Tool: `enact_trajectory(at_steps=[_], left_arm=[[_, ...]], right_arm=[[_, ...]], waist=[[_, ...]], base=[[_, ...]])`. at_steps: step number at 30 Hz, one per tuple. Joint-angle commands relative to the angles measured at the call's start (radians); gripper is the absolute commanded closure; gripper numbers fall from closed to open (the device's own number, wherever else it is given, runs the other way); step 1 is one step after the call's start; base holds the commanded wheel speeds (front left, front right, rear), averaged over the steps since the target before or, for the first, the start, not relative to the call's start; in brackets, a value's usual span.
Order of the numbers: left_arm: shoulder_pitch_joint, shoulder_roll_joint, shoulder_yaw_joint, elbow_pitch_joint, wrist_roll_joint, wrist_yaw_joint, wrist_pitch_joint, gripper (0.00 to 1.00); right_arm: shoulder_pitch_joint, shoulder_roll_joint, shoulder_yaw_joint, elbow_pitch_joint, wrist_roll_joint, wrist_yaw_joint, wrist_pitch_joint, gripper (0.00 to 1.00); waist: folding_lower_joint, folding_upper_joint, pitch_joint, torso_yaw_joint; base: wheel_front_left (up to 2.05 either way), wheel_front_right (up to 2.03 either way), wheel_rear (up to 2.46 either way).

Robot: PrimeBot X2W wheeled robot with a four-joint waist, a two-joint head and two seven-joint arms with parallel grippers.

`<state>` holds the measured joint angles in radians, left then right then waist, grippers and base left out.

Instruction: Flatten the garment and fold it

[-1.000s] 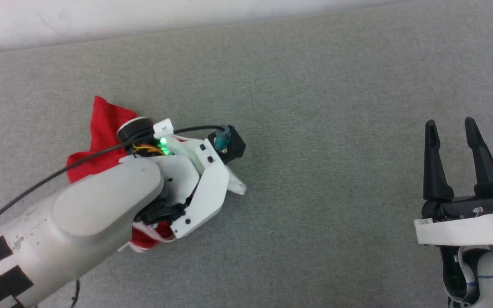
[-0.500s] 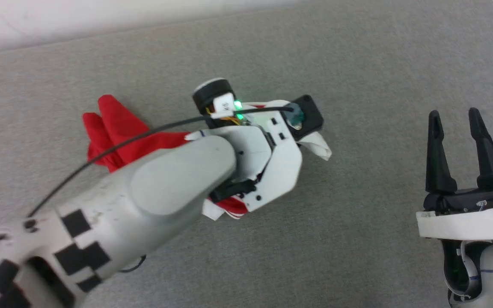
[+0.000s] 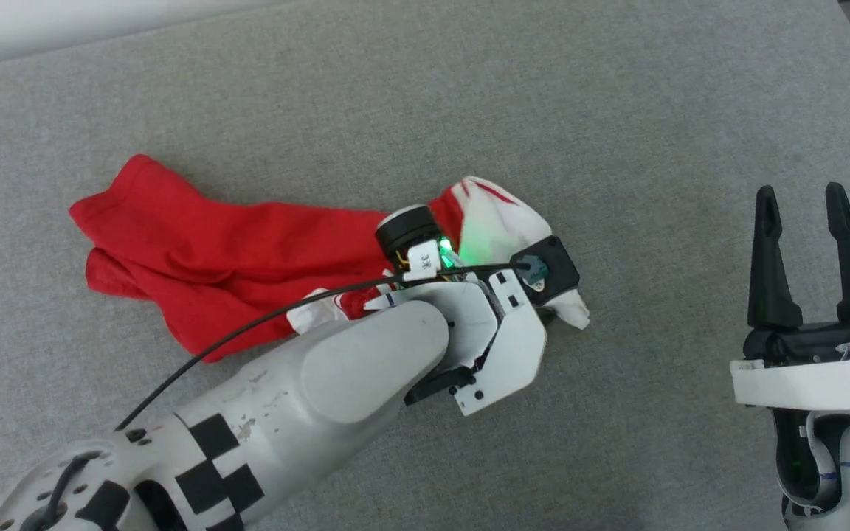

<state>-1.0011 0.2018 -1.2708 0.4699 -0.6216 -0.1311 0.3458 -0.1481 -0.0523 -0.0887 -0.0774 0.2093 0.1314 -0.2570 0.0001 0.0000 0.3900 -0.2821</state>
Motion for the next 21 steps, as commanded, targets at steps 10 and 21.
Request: enact_trajectory(at_steps=[10,21], left_arm=[[-0.009,0.002,0.098,0.078,0.000,0.073,-0.551,0.00],[0.297,0.243,0.574,-0.308,0.102,0.405,-0.607,0.00]], right_arm=[[0.048,0.002,-0.018,-0.023,-0.112,-0.001,-0.005,0.00],[0.021,-0.020,0.045,-0.092,-0.264,-0.001,-0.005,0.00]], waist=[[-0.0001,0.0000,-0.195,0.142],[-0.0001,0.0000,-0.264,0.220]], base=[[0.00,0.00,0.00],[0.00,0.00,0.00]])
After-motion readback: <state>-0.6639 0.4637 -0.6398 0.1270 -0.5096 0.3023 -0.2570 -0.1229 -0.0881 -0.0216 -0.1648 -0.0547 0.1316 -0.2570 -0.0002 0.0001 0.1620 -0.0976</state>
